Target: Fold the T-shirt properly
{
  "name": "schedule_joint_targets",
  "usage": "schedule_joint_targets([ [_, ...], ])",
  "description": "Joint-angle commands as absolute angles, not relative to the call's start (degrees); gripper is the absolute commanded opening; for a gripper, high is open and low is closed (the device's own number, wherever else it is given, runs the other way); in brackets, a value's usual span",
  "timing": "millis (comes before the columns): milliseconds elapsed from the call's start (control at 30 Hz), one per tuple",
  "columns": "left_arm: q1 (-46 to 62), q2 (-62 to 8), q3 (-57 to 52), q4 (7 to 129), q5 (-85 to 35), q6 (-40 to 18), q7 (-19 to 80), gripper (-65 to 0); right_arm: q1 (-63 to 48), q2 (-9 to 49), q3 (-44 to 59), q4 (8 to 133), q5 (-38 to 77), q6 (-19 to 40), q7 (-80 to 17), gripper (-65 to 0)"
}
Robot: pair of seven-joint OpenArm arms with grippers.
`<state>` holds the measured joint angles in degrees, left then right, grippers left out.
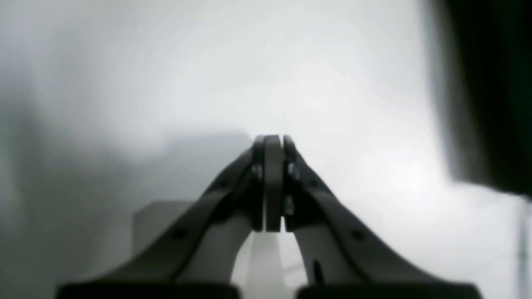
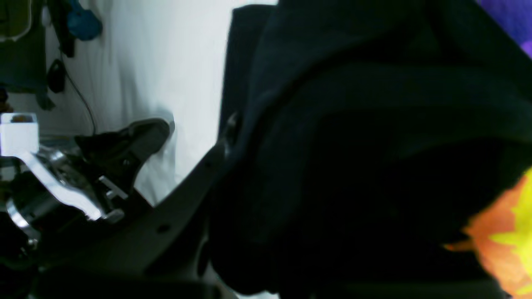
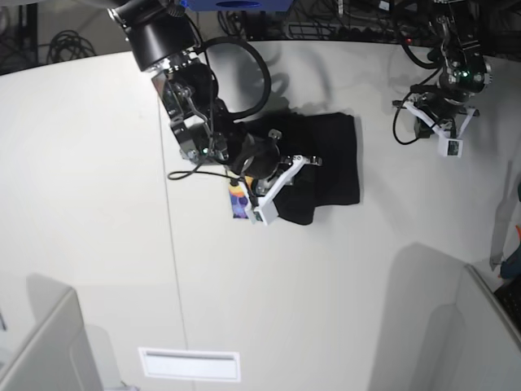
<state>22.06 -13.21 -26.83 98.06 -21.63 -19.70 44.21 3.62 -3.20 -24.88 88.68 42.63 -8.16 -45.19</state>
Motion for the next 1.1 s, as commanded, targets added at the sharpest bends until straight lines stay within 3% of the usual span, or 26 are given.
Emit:
schedule_joint_targets([
  [0,21.9,-13.9,-27.7,98.9,-22.0,-19.7,43.2,-65.0,4.7,-3.9,-24.8,89.5,43.6,-7.7,-44.5,-59.1],
  [67,21.9,-14.0,-28.8,98.8,-22.0,-19.7,44.2,-65.0,4.7,-4.1,-24.8,89.5,43.6,-7.7,-44.5,-45.2],
  [133,21.4,-14.0,-30.4,98.9,-22.0,-19.7,46.7,-65.0,4.7,-4.8,-24.8,89.5,43.7,-7.7,-44.5,-35.3],
  [233,21.2,-14.0,-33.4,99.1,-22.0,-22.6,48.4,-65.0,4.7,-5.3,-24.9,89.5,43.9,-7.6,-44.8,-26.7],
  [400,21.2,-14.0,-38.7,98.9,-22.0,-27.0,48.7,-65.0,6.5,-5.8,-30.4,89.5,43.8,-7.6,-44.6,-26.7],
  [867,21.3,-15.7,-41.5,98.5,-21.9,-27.2,48.7,-65.0,15.6,-6.9,-50.1,88.7,44.0,-7.7,-45.1,-26.7],
  [1067,21.3,-15.5,-41.3,98.5,-22.0,-27.2,48.7,-65.0,16.5,-6.7,-49.5,94.0,43.7,-7.7,-50.1,-26.7],
])
